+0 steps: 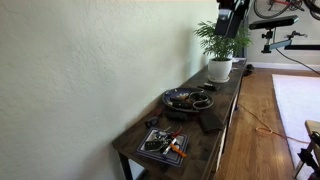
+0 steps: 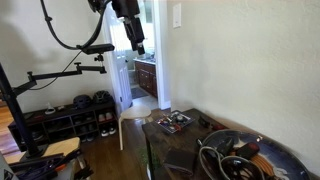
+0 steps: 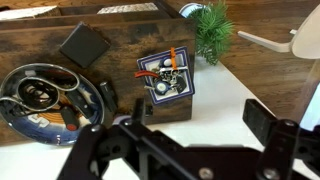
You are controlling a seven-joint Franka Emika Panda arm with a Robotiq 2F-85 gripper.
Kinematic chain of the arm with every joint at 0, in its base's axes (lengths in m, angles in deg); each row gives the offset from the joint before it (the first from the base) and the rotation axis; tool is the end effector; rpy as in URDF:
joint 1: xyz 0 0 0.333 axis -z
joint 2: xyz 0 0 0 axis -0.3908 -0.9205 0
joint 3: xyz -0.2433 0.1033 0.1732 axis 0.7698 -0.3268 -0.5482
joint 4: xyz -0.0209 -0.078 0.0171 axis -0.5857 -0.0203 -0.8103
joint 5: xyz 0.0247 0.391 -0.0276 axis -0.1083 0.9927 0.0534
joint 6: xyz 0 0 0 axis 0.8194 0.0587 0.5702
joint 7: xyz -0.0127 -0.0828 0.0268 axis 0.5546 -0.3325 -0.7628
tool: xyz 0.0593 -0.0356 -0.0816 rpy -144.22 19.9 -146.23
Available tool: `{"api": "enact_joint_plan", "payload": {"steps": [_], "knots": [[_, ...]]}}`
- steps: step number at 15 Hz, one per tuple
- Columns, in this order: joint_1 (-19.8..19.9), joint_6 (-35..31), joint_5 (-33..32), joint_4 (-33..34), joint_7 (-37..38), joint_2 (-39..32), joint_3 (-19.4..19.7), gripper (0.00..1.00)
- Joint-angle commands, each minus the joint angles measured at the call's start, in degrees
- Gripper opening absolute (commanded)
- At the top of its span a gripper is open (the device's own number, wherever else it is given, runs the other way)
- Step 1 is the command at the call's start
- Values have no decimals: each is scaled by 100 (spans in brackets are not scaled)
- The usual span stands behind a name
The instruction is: Place the black torch on the tray on the right
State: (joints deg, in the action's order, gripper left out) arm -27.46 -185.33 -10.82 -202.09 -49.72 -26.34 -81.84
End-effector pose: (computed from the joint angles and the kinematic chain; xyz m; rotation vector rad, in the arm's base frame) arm 0.4040 0.0875 0.5246 -3.0019 0.0945 -0.3202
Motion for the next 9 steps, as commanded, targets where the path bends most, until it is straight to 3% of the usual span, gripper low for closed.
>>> {"api": "enact_joint_plan", "payload": {"steps": [1,6,9], "knots": [[170,-298,-2,7,34,-452,131,100],[382,-386,-223,209,120,-1117,174,100],[351,-313,-148,167,26,-1110,202,100]]}}
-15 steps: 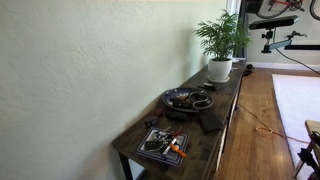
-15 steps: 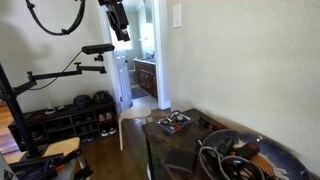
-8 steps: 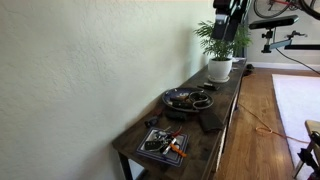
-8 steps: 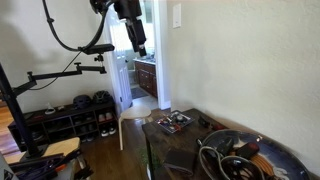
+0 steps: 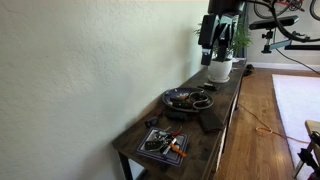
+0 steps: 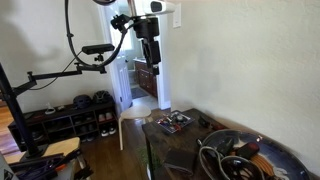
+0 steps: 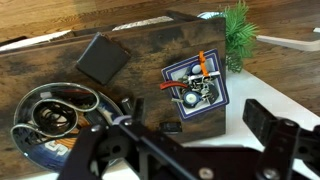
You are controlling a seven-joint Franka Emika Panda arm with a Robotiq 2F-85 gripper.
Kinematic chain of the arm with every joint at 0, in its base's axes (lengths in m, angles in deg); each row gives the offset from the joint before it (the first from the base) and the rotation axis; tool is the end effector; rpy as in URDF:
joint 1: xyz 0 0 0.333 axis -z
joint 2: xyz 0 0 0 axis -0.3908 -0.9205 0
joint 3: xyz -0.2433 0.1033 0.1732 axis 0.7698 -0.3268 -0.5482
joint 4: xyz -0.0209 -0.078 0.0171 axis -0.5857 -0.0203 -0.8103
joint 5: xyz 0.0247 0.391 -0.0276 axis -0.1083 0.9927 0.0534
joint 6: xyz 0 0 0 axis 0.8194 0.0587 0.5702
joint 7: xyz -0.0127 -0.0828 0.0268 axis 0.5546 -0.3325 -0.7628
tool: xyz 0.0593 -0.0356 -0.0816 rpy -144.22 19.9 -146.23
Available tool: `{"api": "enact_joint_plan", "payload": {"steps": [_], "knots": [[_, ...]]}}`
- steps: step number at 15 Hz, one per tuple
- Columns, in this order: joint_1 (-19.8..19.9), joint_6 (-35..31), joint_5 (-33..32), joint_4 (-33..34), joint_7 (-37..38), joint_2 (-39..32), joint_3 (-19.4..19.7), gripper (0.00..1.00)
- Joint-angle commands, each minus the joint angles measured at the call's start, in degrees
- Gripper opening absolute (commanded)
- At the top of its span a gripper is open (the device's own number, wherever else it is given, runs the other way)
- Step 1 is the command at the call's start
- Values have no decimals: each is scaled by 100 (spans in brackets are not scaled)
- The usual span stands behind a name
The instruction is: Place the black torch on the tray on the right
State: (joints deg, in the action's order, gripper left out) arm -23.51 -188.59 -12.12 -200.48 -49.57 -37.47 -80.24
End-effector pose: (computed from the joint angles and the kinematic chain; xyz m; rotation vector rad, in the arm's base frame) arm 0.4512 0.0466 0.4611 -3.0288 0.2424 -0.1672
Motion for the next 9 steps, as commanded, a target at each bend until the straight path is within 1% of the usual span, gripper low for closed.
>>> {"api": "enact_joint_plan", "payload": {"steps": [1,7,9], "knots": [[-34,12,-28,53,24,-60,46,100],[-29,13,-30,116,56,-97,46,100],[-21,-80,-9,156,-40,-247,87,100]]}}
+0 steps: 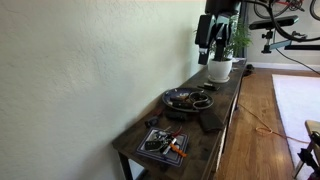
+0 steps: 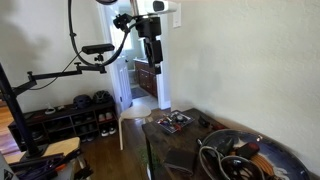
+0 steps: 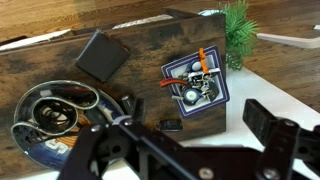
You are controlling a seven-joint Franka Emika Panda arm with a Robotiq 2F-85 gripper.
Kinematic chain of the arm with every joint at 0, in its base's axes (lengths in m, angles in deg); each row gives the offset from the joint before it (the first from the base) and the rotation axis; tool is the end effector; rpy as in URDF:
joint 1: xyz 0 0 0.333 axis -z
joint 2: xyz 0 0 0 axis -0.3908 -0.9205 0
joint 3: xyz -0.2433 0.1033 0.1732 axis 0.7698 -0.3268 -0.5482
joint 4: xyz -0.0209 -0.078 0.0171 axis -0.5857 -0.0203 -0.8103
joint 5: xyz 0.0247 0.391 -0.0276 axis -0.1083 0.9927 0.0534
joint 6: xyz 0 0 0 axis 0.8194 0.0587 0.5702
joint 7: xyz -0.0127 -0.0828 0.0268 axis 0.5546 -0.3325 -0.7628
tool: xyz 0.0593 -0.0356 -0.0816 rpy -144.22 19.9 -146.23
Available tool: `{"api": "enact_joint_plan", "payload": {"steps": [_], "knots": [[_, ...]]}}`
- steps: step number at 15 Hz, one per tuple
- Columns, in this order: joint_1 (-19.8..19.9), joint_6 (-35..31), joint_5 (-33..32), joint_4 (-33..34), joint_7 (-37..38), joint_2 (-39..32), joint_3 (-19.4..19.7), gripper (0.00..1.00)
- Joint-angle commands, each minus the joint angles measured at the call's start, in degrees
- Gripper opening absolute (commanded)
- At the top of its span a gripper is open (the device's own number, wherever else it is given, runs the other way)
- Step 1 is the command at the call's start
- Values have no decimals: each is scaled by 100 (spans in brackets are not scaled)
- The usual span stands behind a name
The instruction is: Place the black torch on the tray on the right
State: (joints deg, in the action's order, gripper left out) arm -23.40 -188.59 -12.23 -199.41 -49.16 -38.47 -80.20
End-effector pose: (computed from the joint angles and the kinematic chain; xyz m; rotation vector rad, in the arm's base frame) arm 0.4572 0.0458 0.4621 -3.0273 0.2550 -0.1686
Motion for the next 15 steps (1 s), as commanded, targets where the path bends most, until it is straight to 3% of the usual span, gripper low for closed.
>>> {"api": "enact_joint_plan", "payload": {"steps": [1,7,15], "knots": [[-38,-127,0,60,-181,-197,103,100],[26,-626,-244,322,-573,-952,243,100],[37,-1093,-989,932,-512,-2194,349,100]]}}
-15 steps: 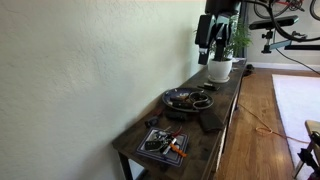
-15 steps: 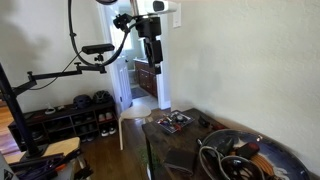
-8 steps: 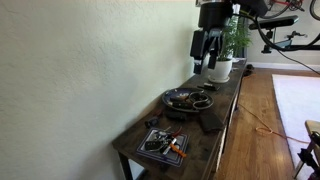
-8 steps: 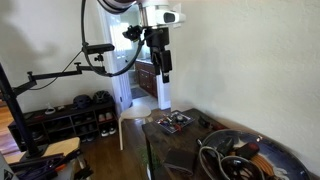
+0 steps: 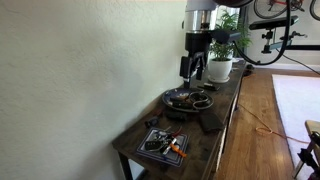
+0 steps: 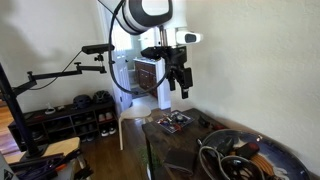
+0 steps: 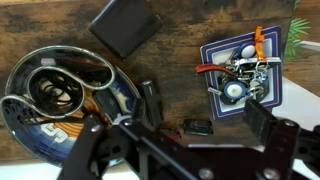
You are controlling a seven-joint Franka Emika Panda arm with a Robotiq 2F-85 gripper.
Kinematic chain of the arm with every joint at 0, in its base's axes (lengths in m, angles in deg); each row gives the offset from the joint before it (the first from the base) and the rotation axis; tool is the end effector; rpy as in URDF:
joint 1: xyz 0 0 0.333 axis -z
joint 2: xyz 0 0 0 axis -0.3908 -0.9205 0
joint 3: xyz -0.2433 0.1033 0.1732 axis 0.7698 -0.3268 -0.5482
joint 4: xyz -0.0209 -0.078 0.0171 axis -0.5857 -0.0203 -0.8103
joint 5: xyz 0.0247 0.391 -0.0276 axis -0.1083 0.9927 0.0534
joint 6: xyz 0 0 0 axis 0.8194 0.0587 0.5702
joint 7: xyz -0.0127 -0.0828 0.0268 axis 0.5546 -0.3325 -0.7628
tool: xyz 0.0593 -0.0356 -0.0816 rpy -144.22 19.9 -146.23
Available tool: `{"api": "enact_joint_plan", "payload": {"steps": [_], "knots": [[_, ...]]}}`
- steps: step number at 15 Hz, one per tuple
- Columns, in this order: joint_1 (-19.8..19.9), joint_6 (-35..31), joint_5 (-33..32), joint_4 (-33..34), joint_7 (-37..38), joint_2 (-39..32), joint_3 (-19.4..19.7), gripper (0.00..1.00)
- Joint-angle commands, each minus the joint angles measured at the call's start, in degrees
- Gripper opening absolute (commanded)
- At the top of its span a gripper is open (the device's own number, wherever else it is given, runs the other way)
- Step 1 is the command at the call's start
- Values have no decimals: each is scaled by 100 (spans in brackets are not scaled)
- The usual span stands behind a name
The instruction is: Place the black torch on the tray on the right
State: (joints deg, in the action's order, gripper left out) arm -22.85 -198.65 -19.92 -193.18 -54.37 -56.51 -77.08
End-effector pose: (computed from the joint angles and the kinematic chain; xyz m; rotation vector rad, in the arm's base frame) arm 0.5293 0.0116 0.3743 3.1351 -0.1080 0.1462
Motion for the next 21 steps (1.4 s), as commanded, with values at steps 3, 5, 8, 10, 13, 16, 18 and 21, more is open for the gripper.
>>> {"api": "enact_joint_plan", "payload": {"steps": [3,5,8,10,13,16,18,21], "knots": [[-52,-57,-286,545,17,-658,43,100],[-47,-6,-174,463,-9,-600,43,100],[-49,-14,-173,510,-8,-674,45,100],[-49,-14,-173,510,-8,-674,45,100],[-41,25,-169,592,-62,-820,47,100],[-52,-55,-236,738,-249,-1087,33,100],[-48,-42,-281,954,-367,-1357,48,100],[-46,-48,-385,1374,-650,-1830,52,100]]}}
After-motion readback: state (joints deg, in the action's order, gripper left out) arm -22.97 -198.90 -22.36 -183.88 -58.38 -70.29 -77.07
